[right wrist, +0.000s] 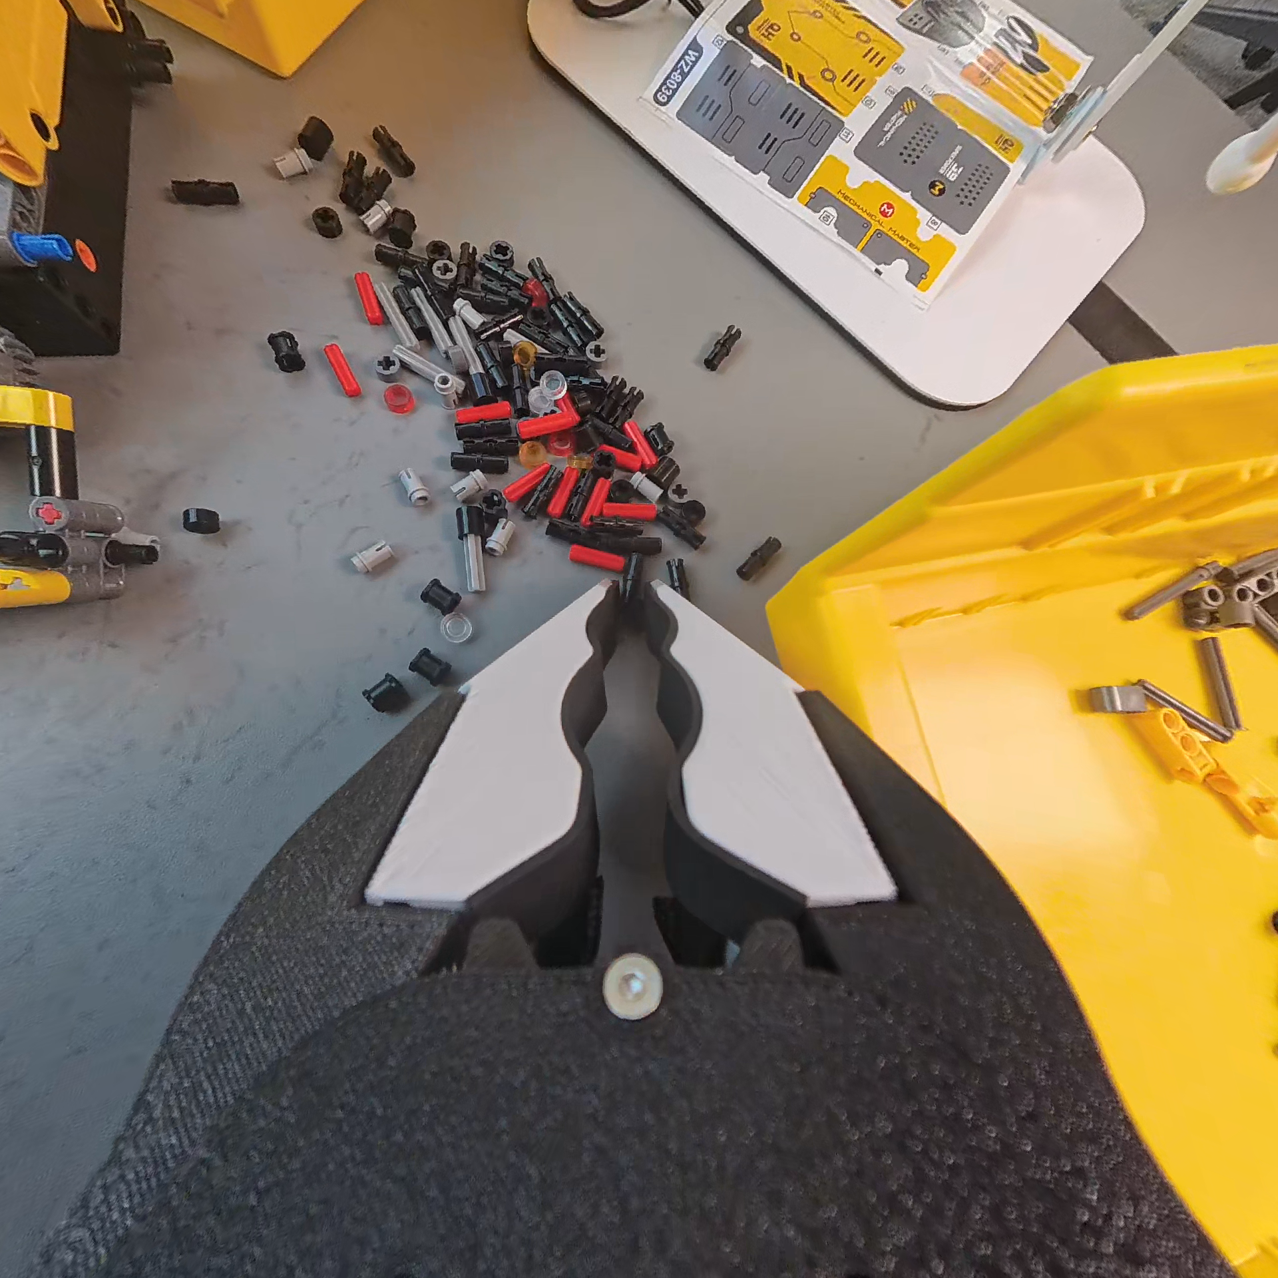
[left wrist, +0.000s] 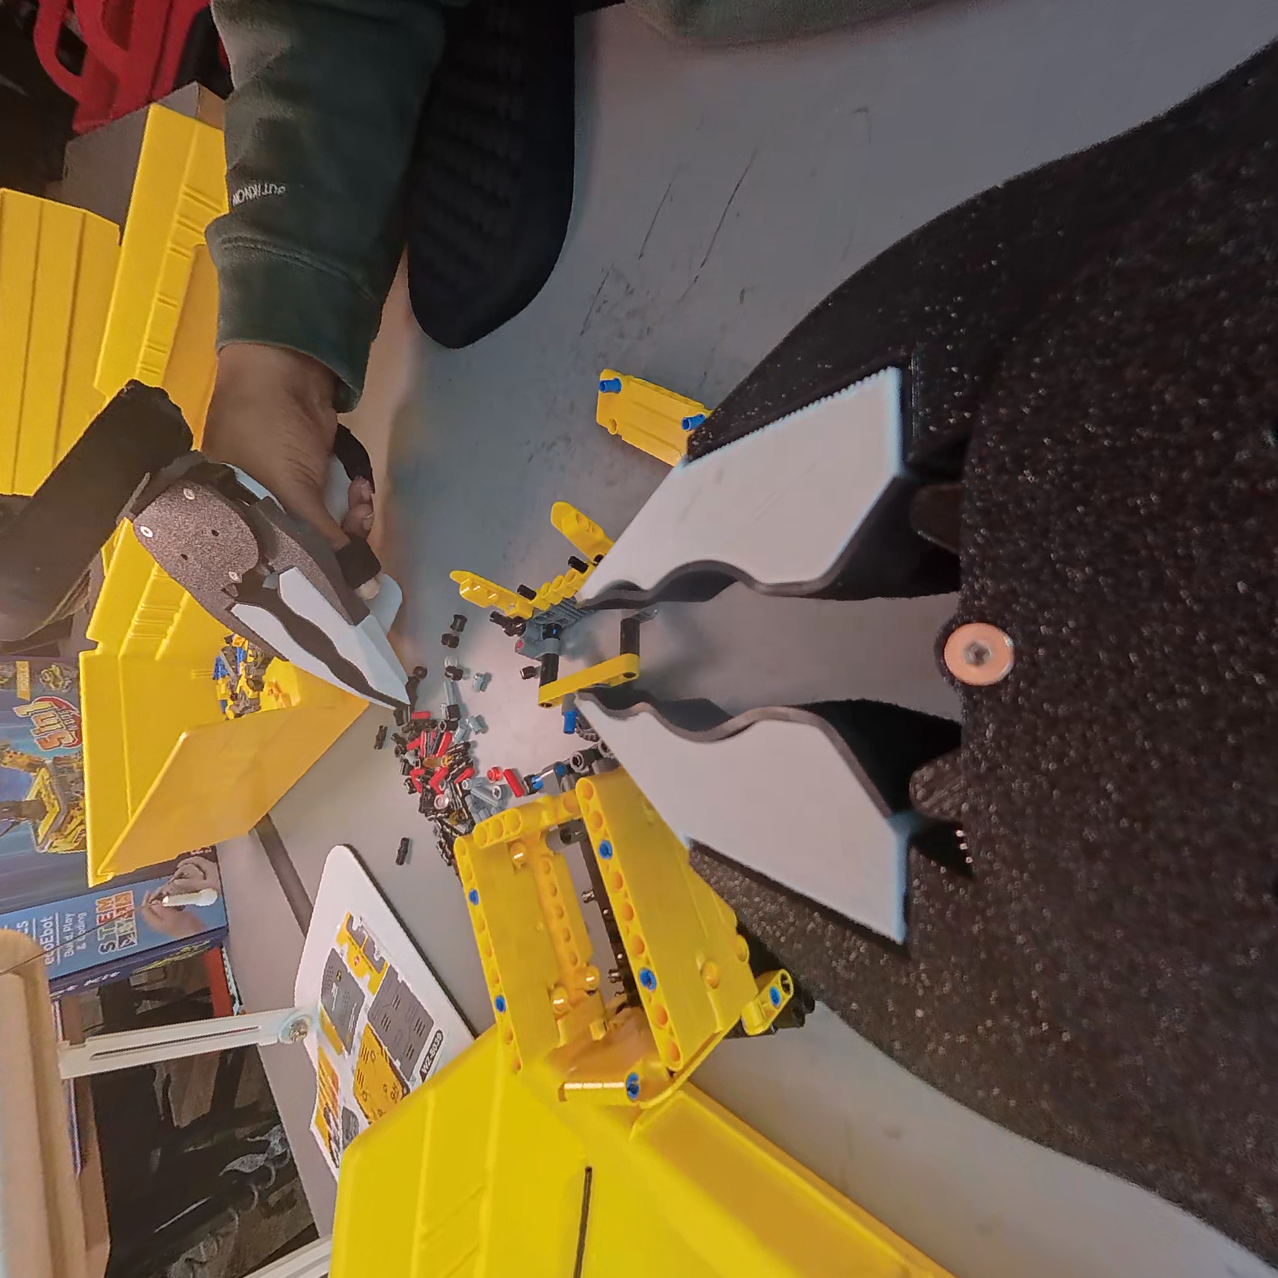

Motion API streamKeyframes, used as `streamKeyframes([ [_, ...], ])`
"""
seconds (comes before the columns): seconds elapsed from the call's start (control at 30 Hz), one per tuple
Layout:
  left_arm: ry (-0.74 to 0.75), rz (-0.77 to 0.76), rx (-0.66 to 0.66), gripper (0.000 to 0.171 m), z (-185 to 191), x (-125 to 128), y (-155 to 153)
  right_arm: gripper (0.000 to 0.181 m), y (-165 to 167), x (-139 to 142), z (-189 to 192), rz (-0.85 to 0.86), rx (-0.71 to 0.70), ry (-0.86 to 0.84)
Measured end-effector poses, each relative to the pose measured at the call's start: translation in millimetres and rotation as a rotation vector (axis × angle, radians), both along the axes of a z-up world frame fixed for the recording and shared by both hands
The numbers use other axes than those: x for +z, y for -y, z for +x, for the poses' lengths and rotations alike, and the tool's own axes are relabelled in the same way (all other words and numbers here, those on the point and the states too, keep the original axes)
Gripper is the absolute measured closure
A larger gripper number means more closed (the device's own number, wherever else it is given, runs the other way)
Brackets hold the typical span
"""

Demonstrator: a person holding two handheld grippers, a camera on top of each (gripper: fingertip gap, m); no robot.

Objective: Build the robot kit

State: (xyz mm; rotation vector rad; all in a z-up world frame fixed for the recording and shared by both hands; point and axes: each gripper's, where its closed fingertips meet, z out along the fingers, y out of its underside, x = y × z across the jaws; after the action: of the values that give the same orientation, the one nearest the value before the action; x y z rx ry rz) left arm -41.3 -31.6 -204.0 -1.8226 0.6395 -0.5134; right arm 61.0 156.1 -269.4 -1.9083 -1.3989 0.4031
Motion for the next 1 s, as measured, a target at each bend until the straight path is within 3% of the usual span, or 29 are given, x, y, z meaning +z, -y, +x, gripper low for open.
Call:
streamKeyframes([
  [0.27,0.003,-0.017,0.000,0.151,-0.7,-1.6,0.6,0.176,7.9,-1.7,2.5,0.031,0.063,0.078],
  [0.9,0.002,-0.044,-0.002,0.152,-2.1,-5.3,1.3,0.178,4.2,-2.2,-3.6,-0.059,-0.008,-0.026],
  [1.0,0.007,-0.048,-0.001,0.153,-3.0,-5.3,1.3,0.178,11.5,12.1,-4.6,-0.032,0.035,-0.068],
])
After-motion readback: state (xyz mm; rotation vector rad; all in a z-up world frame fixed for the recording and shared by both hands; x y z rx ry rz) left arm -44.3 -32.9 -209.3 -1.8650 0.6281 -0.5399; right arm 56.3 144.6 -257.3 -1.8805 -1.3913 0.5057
